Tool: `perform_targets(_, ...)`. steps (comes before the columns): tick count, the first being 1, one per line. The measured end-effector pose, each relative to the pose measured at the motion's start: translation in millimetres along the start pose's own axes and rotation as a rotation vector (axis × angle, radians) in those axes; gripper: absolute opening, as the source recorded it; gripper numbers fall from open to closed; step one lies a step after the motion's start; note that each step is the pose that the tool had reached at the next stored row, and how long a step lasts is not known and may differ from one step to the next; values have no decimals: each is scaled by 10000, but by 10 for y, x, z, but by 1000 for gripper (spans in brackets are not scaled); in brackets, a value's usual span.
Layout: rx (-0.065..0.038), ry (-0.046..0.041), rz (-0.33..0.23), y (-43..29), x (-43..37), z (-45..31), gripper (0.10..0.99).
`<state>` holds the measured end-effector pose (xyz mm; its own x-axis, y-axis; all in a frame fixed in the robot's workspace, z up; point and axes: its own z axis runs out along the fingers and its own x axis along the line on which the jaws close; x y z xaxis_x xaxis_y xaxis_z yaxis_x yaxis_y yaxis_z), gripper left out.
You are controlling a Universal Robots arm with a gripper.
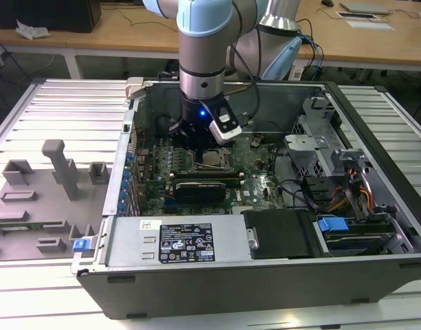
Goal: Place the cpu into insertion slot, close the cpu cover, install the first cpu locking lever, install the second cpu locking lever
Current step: 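Close the cpu cover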
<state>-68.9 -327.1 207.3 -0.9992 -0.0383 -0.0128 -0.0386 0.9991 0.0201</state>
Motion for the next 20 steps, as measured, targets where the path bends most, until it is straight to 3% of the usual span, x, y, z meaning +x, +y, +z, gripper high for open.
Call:
perform_targets(5, -28, -2, -55, 1, 0, -39, 106)
perform_targets(9, -56, -1, -64, -78, -2, -43, 106)
perform_targets(12, -173, -6, -127, -89, -29, -42, 106)
perform_targets(20, -286, -10, -129, -118, -76, -27, 106)
